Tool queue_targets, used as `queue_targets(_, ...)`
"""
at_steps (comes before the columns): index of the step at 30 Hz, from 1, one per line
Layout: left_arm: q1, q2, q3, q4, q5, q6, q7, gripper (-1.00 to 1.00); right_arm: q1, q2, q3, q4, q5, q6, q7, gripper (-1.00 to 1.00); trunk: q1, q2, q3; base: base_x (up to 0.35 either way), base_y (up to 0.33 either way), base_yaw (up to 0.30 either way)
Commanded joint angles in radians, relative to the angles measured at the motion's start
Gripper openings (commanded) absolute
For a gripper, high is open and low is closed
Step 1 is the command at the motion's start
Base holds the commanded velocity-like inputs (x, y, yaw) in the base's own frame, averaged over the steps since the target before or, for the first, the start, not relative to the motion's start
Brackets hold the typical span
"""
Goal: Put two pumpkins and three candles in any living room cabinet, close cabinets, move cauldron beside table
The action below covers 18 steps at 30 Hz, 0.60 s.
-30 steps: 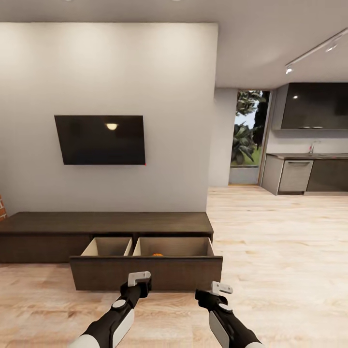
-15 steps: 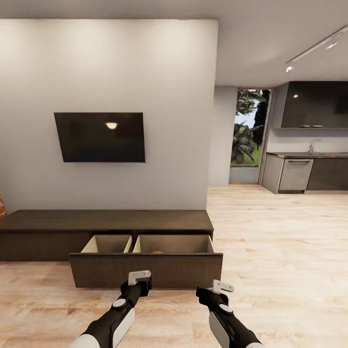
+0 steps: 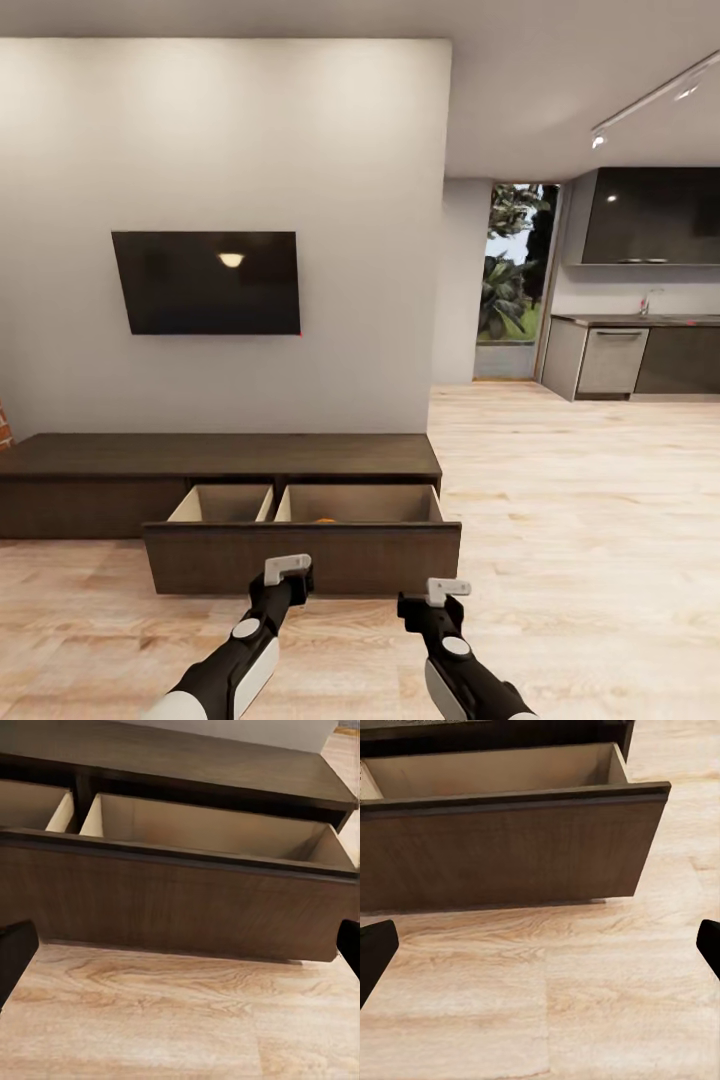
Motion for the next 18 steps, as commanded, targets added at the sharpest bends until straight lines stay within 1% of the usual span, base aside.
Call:
queue_targets(1,-0.001,0.001,-0.009,0.000,0.006,-0.009,0.008,1.00,-0.001,-0.001,0.010,0.000,-0.010,-0.006,-0.007,1.00,0.004,-0.008,-0.004,0.000,0.000,0.000)
queue_targets(4,-0.001,0.001,-0.009,-0.001,0.006,-0.019,0.010,1.00,-0.001,0.000,0.011,-0.001,-0.009,-0.021,-0.007,1.00,0.015,-0.029,-0.014,0.000,0.000,0.000)
queue_targets(9,-0.001,0.001,-0.009,-0.002,0.006,-0.031,0.007,1.00,-0.001,-0.001,0.013,0.000,-0.008,-0.090,-0.007,1.00,0.035,-0.064,-0.029,0.000,0.000,0.000)
queue_targets(11,-0.001,0.001,-0.010,-0.002,0.006,-0.033,0.006,1.00,-0.001,-0.001,0.012,0.000,-0.008,-0.099,-0.007,1.00,0.042,-0.078,-0.036,0.000,0.000,0.000)
queue_targets(14,-0.001,0.001,-0.025,-0.002,0.005,-0.036,0.005,1.00,-0.001,-0.001,0.011,0.000,-0.008,-0.108,-0.007,1.00,0.054,-0.099,-0.045,0.000,0.000,0.000)
queue_targets(18,-0.001,0.001,-0.069,-0.003,0.005,-0.040,0.005,1.00,0.000,-0.002,0.009,-0.002,-0.010,-0.115,-0.005,1.00,0.069,-0.127,-0.058,0.000,0.000,0.000)
